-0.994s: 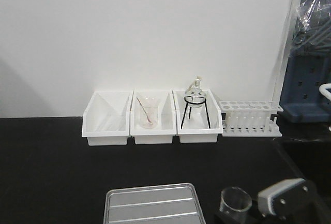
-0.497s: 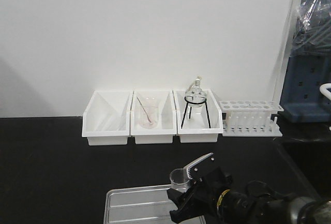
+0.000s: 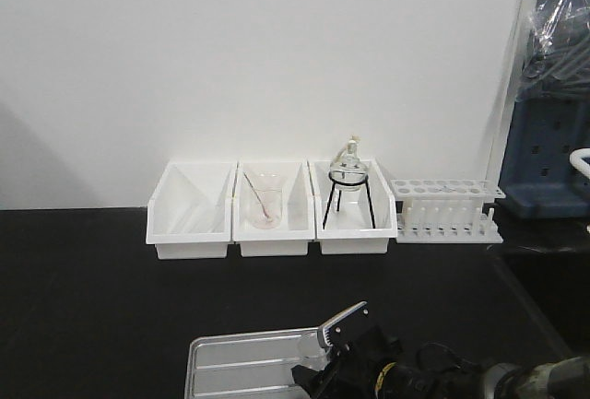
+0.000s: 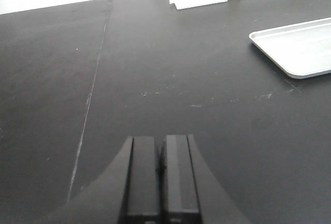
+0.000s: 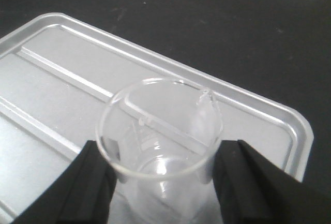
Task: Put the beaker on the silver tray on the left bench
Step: 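Lower the held beaker onto the silver tray with the right gripper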
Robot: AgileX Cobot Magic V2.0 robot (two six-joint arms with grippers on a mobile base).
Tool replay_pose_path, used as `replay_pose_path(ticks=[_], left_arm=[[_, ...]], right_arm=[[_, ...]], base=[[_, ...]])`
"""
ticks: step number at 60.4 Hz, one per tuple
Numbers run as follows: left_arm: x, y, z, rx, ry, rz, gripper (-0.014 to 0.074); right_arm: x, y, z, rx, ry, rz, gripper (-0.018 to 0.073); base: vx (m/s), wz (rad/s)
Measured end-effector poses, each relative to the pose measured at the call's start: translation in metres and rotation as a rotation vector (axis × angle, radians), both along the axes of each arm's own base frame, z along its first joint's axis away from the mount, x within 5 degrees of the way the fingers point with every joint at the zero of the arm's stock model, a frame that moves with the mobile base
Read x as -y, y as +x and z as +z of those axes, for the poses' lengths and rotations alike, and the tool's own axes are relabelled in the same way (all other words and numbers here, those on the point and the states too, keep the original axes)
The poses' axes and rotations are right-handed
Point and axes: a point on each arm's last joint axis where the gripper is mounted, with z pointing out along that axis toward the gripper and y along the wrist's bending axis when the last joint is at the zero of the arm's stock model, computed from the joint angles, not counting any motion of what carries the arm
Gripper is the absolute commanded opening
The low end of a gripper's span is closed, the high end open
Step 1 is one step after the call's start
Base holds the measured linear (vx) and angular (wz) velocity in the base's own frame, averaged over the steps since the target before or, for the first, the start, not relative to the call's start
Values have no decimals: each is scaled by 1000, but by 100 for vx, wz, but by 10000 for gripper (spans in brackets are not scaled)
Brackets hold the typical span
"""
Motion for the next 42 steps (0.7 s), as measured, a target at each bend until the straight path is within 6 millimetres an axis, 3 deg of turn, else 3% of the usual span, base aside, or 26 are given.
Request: replay_pose_path(ticks=[13, 31, 42], left_arm=[[0, 0, 0, 0, 0, 0, 1], [0, 0, 0, 0, 0, 0, 1], [0, 0, 0, 0, 0, 0, 1]], right_arm=[[0, 0, 0, -4, 5, -3, 212], [0, 0, 0, -11, 13, -9, 593], [0, 0, 3, -6, 18, -12, 692]], base=[[0, 0], [0, 0], [0, 0]])
